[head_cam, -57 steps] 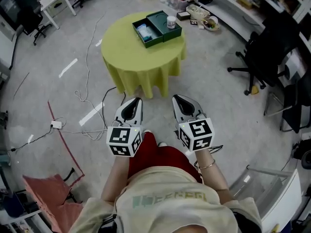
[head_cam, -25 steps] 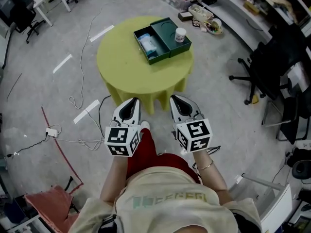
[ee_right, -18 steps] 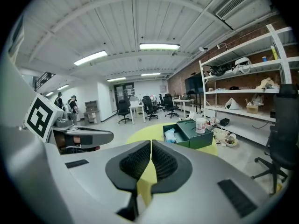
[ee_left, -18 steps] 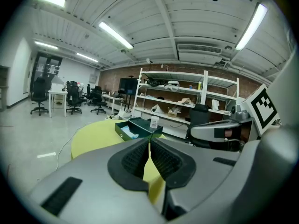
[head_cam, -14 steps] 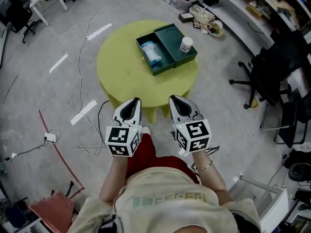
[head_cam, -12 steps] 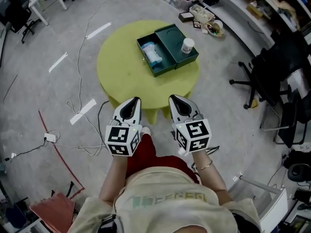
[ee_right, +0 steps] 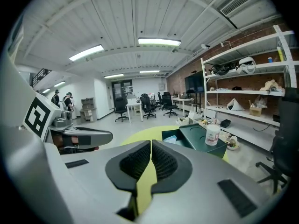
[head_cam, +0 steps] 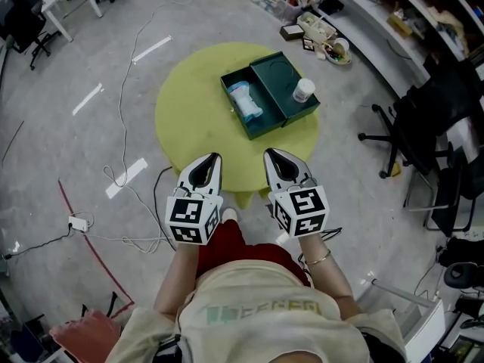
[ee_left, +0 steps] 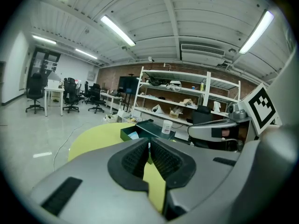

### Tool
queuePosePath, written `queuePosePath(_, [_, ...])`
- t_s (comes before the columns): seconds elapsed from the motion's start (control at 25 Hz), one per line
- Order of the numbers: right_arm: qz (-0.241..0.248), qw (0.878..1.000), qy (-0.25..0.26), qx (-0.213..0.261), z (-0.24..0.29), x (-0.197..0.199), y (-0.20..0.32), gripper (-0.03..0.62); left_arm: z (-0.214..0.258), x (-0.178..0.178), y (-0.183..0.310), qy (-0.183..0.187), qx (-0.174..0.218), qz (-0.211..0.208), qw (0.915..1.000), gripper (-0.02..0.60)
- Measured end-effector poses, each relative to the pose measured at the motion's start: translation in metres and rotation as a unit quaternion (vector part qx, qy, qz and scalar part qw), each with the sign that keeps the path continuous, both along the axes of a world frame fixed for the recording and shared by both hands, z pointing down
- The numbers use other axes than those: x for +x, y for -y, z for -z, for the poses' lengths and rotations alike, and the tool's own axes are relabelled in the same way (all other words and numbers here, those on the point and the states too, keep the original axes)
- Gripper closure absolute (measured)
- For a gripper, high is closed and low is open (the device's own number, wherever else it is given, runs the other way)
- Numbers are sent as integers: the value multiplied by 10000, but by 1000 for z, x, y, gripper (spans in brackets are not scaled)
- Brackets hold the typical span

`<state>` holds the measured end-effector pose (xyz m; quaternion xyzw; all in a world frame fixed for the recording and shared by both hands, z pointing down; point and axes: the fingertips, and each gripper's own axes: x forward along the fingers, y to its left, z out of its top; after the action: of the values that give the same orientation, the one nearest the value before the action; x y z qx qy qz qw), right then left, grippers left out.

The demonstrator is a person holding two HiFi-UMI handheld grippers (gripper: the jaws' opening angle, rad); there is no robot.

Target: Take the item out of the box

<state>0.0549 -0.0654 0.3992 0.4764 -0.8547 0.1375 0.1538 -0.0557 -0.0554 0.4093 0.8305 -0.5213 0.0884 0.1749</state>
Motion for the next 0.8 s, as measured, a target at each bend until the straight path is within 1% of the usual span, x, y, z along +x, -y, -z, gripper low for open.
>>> queuePosePath(0.2, [-79,9999,-58,-26,-3,-13,26,557,-3,-13,24,-36,-33,-85,10000,551])
queuePosePath(0.36, [-142,9998,-122,-40,-7,-20,38,557,-8,-18,33,-79,-66,-167,9998,551])
queuePosePath(0.56, [-147,9996,-237,-68,-7,-22,45,557,-4,-20,41,-125,-40,-173,9998,551])
queuePosePath(0.8, [-188,9990,-394,-98,-11,-13,55,557,-6,-23,48,-139,-45,-60,9999,551])
